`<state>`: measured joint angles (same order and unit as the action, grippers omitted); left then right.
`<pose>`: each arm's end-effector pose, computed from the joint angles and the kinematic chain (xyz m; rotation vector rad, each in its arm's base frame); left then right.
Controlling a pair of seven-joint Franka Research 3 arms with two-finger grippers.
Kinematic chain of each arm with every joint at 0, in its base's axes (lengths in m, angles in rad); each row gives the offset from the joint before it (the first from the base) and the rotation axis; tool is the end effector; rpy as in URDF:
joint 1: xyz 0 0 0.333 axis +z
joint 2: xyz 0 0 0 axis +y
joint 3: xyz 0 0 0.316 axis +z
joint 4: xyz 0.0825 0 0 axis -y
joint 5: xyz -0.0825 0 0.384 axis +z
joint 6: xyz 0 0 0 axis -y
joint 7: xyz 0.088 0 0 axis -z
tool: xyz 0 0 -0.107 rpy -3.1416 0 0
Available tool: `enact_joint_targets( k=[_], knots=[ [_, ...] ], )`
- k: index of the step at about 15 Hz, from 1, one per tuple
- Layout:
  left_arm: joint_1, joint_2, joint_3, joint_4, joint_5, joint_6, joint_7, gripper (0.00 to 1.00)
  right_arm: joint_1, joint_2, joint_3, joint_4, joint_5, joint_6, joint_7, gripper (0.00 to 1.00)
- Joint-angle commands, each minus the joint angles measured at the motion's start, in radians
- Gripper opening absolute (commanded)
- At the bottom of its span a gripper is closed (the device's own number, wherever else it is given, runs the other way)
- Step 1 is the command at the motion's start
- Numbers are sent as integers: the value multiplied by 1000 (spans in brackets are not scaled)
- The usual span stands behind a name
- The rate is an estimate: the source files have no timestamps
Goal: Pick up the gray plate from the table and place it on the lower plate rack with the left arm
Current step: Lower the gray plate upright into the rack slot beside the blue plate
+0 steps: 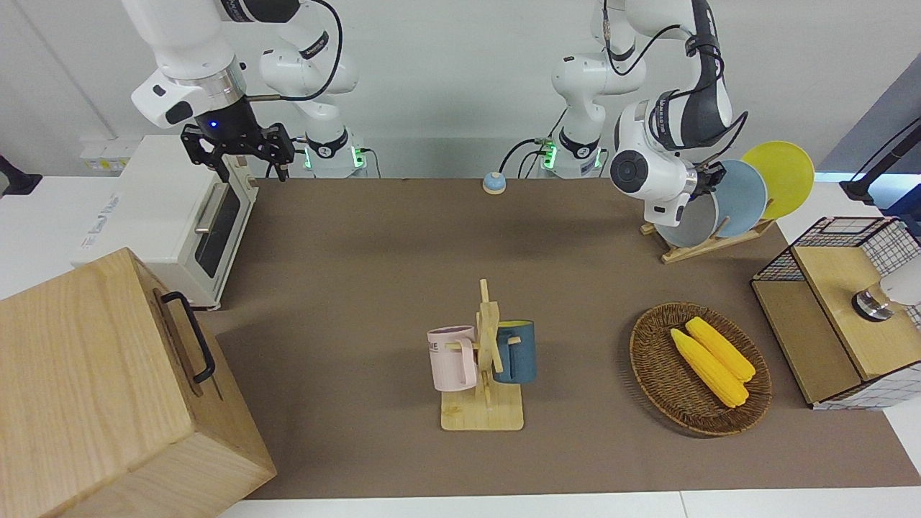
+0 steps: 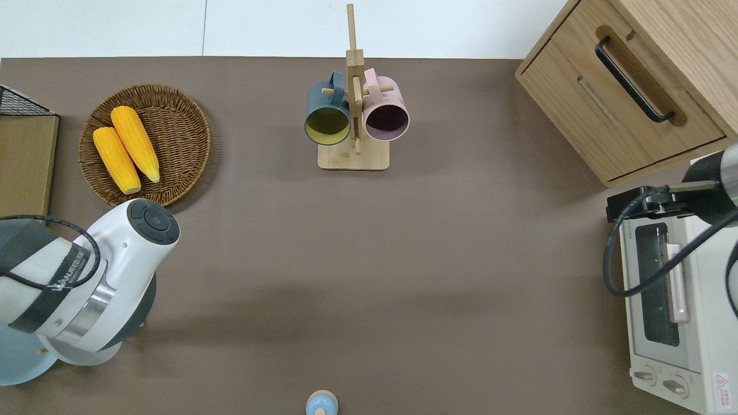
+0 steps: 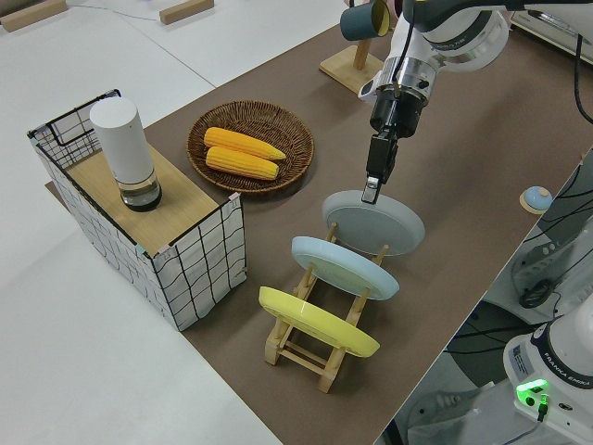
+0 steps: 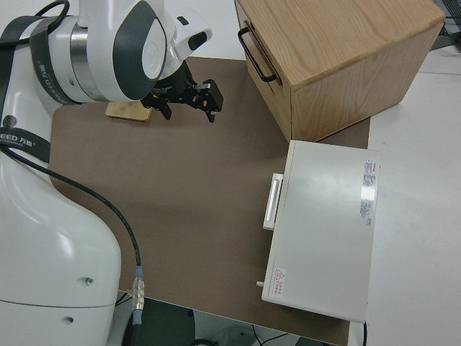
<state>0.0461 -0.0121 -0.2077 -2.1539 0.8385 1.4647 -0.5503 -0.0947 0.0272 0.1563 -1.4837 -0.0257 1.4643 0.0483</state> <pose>0.4763 0.0094 0.4057 -2.1069 -0.1822 0.3569 0.5515 0.0297 0.6412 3.1169 0.0175 -0.0702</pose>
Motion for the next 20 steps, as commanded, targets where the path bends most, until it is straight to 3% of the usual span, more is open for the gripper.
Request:
enact_joint_targets(
  k=[1, 7, 10, 11, 17, 20],
  knots=[
    [6, 4, 8, -14, 27, 22, -17, 0, 7, 0, -6, 6, 3, -1, 4, 983],
    [9, 14, 8, -20, 28, 31, -16, 30, 7, 0, -6, 6, 3, -1, 4, 983],
    [9, 15, 8, -20, 28, 31, -16, 482, 7, 0, -6, 6, 3, -1, 4, 983],
    [11, 15, 8, -20, 28, 34, -16, 995, 7, 0, -6, 6, 3, -1, 4, 983],
    [18, 8, 8, 2, 27, 31, 3, 1000, 7, 0, -6, 6, 3, -1, 4, 983],
    [9, 3, 8, 64, -45, 29, 4, 1000, 7, 2, -6, 6, 3, -2, 4, 983]
  ],
)
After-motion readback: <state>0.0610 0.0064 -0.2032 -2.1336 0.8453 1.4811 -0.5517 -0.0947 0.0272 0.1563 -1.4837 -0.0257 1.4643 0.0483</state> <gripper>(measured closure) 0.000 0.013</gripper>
